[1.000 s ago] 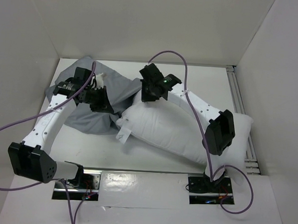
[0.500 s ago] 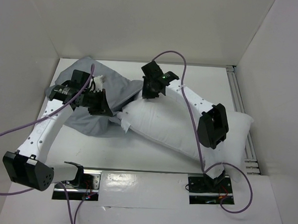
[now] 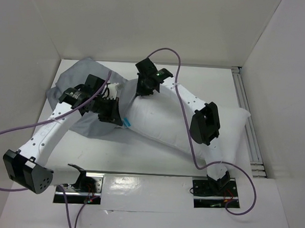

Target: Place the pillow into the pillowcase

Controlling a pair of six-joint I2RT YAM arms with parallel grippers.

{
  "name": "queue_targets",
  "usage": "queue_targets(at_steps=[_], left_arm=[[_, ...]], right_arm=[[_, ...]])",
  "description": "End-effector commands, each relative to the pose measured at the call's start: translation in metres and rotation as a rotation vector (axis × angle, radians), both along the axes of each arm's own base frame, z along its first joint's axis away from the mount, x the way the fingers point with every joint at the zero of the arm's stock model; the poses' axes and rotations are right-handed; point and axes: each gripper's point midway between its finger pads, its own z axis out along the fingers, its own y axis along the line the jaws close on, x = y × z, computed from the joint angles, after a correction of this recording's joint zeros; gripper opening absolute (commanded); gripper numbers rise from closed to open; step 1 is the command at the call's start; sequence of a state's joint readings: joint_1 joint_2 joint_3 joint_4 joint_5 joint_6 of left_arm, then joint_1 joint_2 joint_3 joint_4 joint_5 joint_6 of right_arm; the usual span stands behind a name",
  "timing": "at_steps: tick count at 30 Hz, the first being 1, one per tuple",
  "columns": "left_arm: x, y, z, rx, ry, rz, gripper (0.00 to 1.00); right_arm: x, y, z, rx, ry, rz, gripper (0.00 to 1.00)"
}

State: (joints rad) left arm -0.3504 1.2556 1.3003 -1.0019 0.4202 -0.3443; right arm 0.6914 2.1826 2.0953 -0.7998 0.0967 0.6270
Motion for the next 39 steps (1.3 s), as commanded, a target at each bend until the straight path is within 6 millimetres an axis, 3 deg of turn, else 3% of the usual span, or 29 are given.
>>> queue_targets(at_steps=[1,6,8,9,11,14,16,18,19,20,22,23,25,26,28,29,30,31,32,33,35,36,37,38,39], left_arm=[[-0.027,-0.007,-0.005,-0.014,0.082,-0.062,0.0],[-0.028,-0.007,-0.013,0.019,0.095,-0.057,0.0],[-0.026,-0.006,-0.011,0.038,0.086,-0.057,0.0],[-0.025,-0.007,-0.013,0.041,0.095,-0.057,0.0],[-0.019,-0.012,-0.003,0.031,0.069,-0.066,0.0],[-0.006,-0.018,0.009,0.025,0.054,-0.066,0.68],[0.007,-0.018,0.027,0.024,-0.021,-0.037,0.93],[0.021,-0.015,0.046,0.036,-0.105,-0.006,0.93],[0.027,-0.014,0.048,0.049,-0.117,0.005,0.86],[0.034,-0.012,0.047,0.067,-0.125,0.019,0.81],[0.048,-0.008,0.053,0.104,-0.163,0.055,0.7],[0.055,-0.009,0.053,0.11,-0.173,0.062,0.67],[0.076,-0.007,0.047,0.152,-0.181,0.112,0.67],[0.084,-0.009,0.046,0.157,-0.182,0.129,0.69],[0.108,-0.008,0.041,0.201,-0.195,0.179,0.75],[0.115,-0.011,0.04,0.21,-0.202,0.191,0.77],[0.124,-0.011,0.038,0.222,-0.21,0.213,0.78],[0.136,-0.007,0.041,0.251,-0.234,0.254,0.78],[0.143,-0.012,0.029,0.28,-0.216,0.247,0.8],[0.153,-0.012,0.027,0.29,-0.224,0.277,0.8],[0.17,-0.006,0.024,0.347,-0.256,0.341,0.8],[0.178,-0.006,0.013,0.372,-0.236,0.368,0.8],[0.187,-0.005,0.015,0.384,-0.259,0.389,0.8],[0.192,0.001,0.008,0.421,-0.257,0.422,0.8],[0.201,-0.001,0.001,0.429,-0.26,0.427,0.78]], right_arm=[[0.032,-0.002,0.013,0.061,-0.047,-0.056,0.0],[0.037,0.006,0.018,0.15,-0.031,-0.056,0.0],[0.038,0.01,0.029,0.189,-0.056,-0.039,0.0],[0.035,0.009,0.016,0.182,-0.035,-0.048,0.0],[0.031,0.013,0.014,0.205,-0.022,-0.024,0.0],[0.019,0.02,-0.003,0.211,0.02,0.01,0.0],[0.007,0.02,-0.006,0.204,0.03,0.031,0.06],[0.001,0.011,0.012,0.182,-0.007,0.025,0.26],[-0.003,0.004,0.014,0.161,-0.015,0.019,0.54],[-0.003,-0.006,0.036,0.157,-0.062,-0.008,0.64],[-0.012,-0.023,0.046,0.116,-0.083,-0.021,0.74],[-0.015,-0.035,0.068,0.112,-0.127,-0.05,0.8],[-0.027,-0.054,0.068,0.062,-0.115,-0.079,0.83],[-0.034,-0.063,0.083,0.056,-0.14,-0.084,0.85],[-0.043,-0.094,0.078,-0.028,-0.124,-0.142,0.9],[-0.049,-0.109,0.09,-0.035,-0.145,-0.168,0.92],[-0.053,-0.121,0.091,-0.071,-0.152,-0.196,0.95],[-0.059,-0.139,0.089,-0.101,-0.133,-0.221,0.97],[-0.062,-0.159,0.082,-0.128,-0.108,-0.264,1.0],[-0.069,-0.175,0.092,-0.129,-0.122,-0.291,1.0],[-0.078,-0.214,0.082,-0.174,-0.079,-0.362,1.0],[-0.086,-0.228,0.092,-0.161,-0.094,-0.39,1.0],[-0.089,-0.24,0.09,-0.163,-0.091,-0.416,1.0],[-0.098,-0.262,0.077,-0.194,-0.048,-0.459,1.0],[-0.103,-0.27,0.077,-0.189,-0.046,-0.483,1.0]])
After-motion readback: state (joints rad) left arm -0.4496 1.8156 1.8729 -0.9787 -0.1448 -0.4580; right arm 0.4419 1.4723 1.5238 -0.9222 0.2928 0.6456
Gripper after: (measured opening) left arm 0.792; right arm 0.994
